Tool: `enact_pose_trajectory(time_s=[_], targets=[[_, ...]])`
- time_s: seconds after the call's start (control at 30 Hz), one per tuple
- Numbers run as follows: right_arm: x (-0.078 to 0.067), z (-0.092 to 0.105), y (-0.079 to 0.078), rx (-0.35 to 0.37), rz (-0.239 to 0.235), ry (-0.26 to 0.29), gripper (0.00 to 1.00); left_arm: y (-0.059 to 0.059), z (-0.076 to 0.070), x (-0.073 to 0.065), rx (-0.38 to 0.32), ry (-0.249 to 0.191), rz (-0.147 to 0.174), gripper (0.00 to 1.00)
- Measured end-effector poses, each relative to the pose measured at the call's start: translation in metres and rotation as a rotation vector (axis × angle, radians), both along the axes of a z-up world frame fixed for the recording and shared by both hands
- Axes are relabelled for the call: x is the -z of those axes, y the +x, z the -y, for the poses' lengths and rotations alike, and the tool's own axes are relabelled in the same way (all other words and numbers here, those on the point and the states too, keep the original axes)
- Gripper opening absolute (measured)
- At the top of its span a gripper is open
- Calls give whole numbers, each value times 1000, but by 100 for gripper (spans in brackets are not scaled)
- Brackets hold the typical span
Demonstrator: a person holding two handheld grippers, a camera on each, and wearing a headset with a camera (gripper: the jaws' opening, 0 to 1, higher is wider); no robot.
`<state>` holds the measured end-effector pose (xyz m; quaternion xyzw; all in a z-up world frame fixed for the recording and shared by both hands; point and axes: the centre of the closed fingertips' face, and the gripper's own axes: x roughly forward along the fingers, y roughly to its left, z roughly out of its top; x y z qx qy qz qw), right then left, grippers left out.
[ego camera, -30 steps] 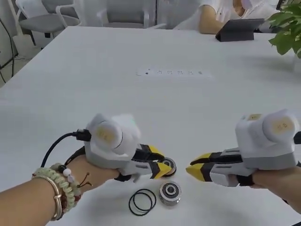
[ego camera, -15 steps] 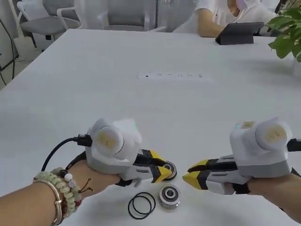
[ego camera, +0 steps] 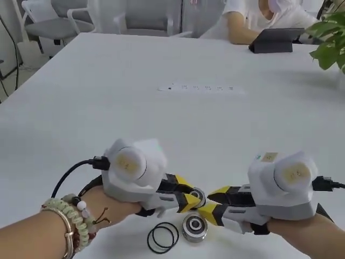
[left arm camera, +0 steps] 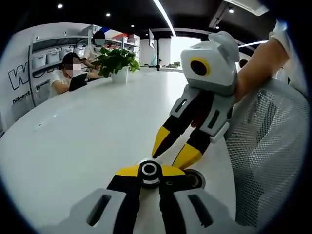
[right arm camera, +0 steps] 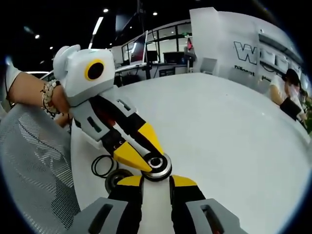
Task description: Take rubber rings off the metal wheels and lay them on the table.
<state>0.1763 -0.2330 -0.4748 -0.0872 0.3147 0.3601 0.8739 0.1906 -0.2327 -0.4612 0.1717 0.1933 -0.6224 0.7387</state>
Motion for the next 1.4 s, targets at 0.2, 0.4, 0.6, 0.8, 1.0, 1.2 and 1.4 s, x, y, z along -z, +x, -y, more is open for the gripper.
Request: enact_pose_trajectory(time_s=[0.2, 0.4, 0.6, 0.8, 1.0, 1.2, 1.4], targets=[[4, 1, -2, -3, -11, -9, 20, -2, 2, 0, 7, 1, -2, 8], [4, 0, -3, -35, 4, -19, 18, -2, 2, 0, 7, -1, -1, 8], [2, 2, -1, -27, 6, -15, 14, -2, 2, -1, 4, -5, -1, 8], [3, 3, -2, -42, 8, -36, 13, -1, 2, 0, -4, -1, -1, 8], [3, 4, -2, -47, 2, -39, 10, -1, 2, 0, -2, 0, 1, 8], [4, 4, -3, -57, 1, -56, 4, -1, 2, 0, -2, -2, 2, 8], [5, 7, -1, -54, 9, -89, 0, -1, 2, 0, 1, -3, 0, 8]])
